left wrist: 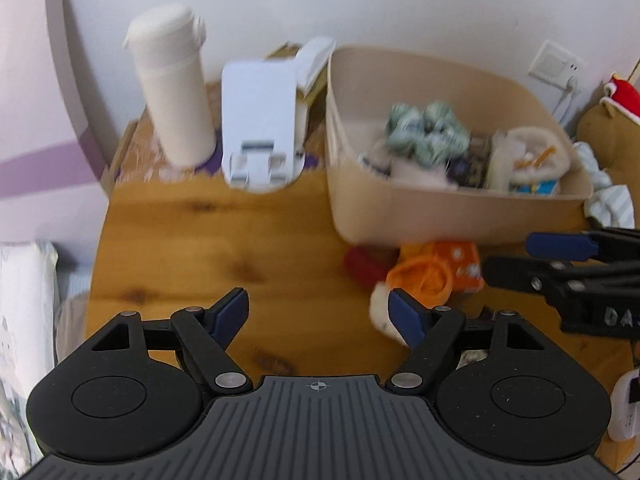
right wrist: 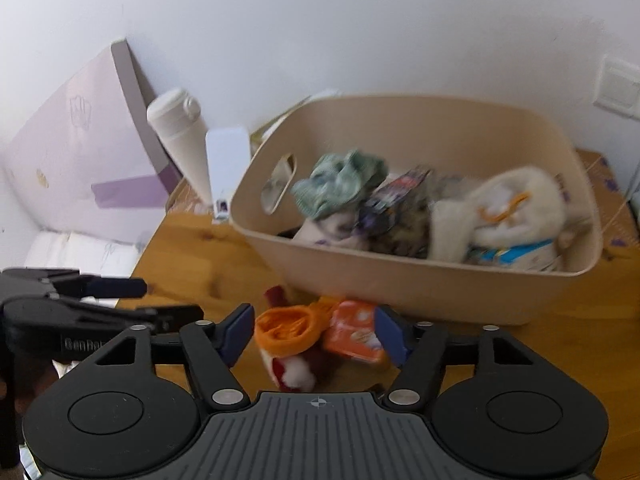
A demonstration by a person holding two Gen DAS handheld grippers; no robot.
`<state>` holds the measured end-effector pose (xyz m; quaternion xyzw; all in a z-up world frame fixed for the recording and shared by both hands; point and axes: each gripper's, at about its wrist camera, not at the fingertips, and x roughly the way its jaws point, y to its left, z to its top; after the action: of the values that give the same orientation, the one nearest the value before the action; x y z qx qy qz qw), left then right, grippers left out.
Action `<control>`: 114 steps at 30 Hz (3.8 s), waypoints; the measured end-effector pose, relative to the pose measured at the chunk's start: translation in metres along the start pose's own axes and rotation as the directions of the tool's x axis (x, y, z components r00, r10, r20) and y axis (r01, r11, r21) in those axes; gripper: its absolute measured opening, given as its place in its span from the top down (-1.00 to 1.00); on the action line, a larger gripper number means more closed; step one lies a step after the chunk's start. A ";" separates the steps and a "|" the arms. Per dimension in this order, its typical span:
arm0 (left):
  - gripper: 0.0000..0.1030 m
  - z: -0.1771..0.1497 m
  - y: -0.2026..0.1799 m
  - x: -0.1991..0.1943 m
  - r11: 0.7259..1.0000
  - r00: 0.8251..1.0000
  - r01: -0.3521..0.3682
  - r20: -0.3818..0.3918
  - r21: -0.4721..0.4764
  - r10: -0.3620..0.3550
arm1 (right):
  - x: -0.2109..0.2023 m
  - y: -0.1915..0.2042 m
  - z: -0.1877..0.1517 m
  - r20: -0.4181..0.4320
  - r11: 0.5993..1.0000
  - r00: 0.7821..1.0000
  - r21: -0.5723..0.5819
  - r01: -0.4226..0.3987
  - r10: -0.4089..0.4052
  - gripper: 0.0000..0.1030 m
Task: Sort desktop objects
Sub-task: 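Move both grippers back down toward the orange-and-white plush, then grasp the orange plush with the right gripper while the left grasps the white Hello Kitty plush, then lift both plushes and carry them over the basket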
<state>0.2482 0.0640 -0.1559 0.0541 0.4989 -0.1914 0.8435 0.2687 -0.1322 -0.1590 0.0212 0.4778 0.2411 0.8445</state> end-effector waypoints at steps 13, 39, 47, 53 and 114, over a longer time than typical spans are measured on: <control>-0.52 -0.022 0.002 0.030 0.999 0.993 0.035 -0.108 -0.034 -0.039 | 0.050 0.011 -0.005 -0.148 1.000 0.989 0.024 -0.007 0.011 0.44; -0.52 -0.005 -0.047 0.070 0.975 0.964 0.191 -0.164 -0.109 -0.207 | 0.038 -0.025 0.011 -0.098 0.996 0.992 0.040 -0.074 0.077 0.07; -0.52 -0.002 -0.038 0.073 0.973 0.967 0.177 -0.158 -0.151 -0.201 | 0.070 -0.005 0.019 -0.192 0.998 0.981 -0.043 -0.034 0.025 -0.03; -0.53 0.001 -0.043 0.077 0.972 0.971 0.159 -0.149 -0.174 -0.186 | 0.079 -0.009 0.022 -0.195 0.999 0.981 -0.052 0.004 -0.014 0.63; -0.14 0.069 -0.033 -0.061 0.980 0.942 0.198 0.274 0.008 -0.192 | -0.133 -0.085 0.042 0.316 0.972 0.927 0.180 0.150 -0.202 0.94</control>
<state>0.2661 0.0307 -0.0662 -0.0306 0.3824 -0.2747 0.8817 0.2791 -0.2563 -0.0532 0.0831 0.3455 0.1197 0.9270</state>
